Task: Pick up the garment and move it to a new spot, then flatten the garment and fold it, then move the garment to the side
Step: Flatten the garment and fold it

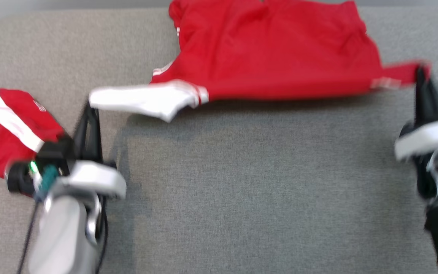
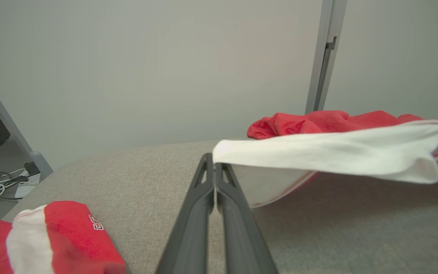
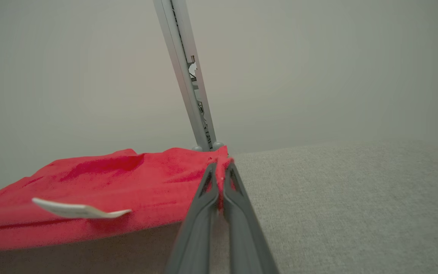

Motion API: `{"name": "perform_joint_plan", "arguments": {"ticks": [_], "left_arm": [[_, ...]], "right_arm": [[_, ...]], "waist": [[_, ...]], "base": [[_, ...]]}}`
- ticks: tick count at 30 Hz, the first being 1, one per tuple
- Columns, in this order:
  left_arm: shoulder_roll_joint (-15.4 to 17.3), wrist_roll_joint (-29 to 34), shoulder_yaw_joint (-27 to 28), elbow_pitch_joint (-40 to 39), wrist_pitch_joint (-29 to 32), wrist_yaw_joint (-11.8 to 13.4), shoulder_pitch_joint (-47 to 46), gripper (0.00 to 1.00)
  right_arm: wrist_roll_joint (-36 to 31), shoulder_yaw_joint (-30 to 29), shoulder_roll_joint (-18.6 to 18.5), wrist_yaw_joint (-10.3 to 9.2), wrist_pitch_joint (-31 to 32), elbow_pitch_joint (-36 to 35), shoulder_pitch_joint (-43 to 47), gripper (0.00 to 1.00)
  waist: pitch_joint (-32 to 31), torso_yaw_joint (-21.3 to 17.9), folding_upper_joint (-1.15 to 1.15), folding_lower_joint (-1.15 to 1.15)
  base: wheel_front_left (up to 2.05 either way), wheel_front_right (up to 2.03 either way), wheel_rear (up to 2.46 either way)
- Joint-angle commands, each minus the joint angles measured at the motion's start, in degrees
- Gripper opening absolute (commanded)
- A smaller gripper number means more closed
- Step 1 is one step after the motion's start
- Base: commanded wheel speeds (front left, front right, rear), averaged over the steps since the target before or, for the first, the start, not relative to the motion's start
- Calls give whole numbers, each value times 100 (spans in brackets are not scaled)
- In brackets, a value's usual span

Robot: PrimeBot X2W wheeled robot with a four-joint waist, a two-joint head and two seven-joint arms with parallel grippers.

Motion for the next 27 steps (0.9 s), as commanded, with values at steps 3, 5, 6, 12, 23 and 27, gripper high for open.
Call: {"name": "perform_joint_plan", "arguments": {"ticks": [3, 5, 6, 12, 23, 27], "left_arm": [[-65, 2, 23, 63, -7, -33, 586, 0], [-119, -21, 50, 116, -8, -63, 1001, 0], [-156, -29, 57, 128, -8, -62, 1208, 0], [-239, 73, -70, 233, -8, -142, 2178, 0], [-262, 117, 236, 141, -9, -148, 3308, 0], [-272, 130, 276, -15, -9, -162, 3540, 0]], "right_arm": [[154, 65, 50, -3, -27, 102, 608, 0], [181, 153, 94, -2, -27, 162, 1014, 0], [215, 177, 125, -2, -26, 209, 1204, 0], [136, 210, 248, -2, -27, 404, 2169, 0], [-54, 47, 465, -3, -27, 474, 3324, 0], [-95, 14, 492, -3, -27, 448, 3535, 0]], "waist": [[-504, -76, 0, 0], [-750, -109, 0, 0], [-872, -119, 0, 0], [-1578, -103, 0, 0], [-2186, 78, 0, 0], [-2216, 111, 0, 0]], "base": [[0, 0, 0], [0, 0, 0], [0, 0, 0], [0, 0, 0], [0, 0, 0], [0, 0, 0]]}}
